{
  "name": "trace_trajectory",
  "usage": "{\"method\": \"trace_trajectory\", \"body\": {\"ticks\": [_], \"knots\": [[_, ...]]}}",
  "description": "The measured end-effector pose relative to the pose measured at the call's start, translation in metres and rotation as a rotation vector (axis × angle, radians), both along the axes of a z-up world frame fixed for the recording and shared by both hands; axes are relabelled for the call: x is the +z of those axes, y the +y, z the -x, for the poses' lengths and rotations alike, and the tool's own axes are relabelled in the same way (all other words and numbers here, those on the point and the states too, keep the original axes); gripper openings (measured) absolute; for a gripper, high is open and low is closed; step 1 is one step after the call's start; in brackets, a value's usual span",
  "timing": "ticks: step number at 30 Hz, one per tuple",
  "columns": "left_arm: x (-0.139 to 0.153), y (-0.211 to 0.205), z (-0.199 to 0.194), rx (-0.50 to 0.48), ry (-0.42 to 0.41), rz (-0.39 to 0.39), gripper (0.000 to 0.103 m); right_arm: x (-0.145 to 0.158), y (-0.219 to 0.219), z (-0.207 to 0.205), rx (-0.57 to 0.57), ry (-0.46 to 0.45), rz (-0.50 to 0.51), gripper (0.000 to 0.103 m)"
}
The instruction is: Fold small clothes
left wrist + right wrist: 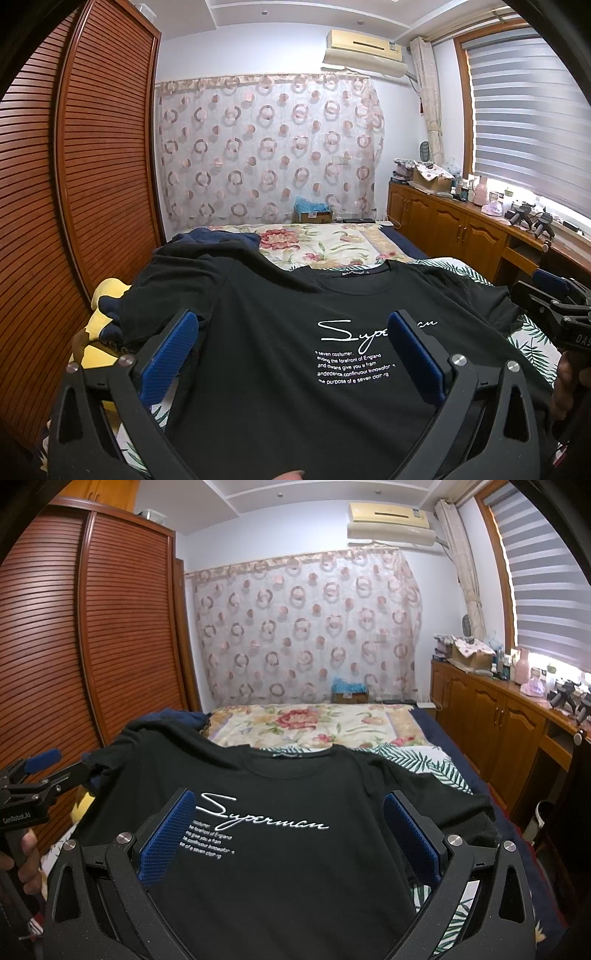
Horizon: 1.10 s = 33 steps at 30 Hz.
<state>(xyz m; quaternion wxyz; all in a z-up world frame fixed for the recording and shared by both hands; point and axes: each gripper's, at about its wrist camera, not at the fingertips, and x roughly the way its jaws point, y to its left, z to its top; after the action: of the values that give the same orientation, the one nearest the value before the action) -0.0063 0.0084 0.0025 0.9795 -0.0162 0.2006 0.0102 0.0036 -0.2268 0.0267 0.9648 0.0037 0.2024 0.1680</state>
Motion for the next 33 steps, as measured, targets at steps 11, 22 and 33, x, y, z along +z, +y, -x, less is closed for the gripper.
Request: {"method": "trace_trajectory", "body": {"ticks": [11, 22, 33], "knots": [[0.016, 0.004, 0.001, 0.003, -0.011, -0.007, 0.103, 0.000, 0.000, 0.000, 0.000, -0.002, 0.000, 0.103], [0.020, 0.006, 0.001, 0.000, -0.013, -0.009, 0.103, -0.001, 0.000, 0.000, 0.001, -0.002, 0.001, 0.103], [0.019, 0.003, 0.002, 0.000, -0.015, -0.012, 0.103, 0.000, 0.000, 0.000, 0.001, -0.003, 0.000, 0.103]]}}
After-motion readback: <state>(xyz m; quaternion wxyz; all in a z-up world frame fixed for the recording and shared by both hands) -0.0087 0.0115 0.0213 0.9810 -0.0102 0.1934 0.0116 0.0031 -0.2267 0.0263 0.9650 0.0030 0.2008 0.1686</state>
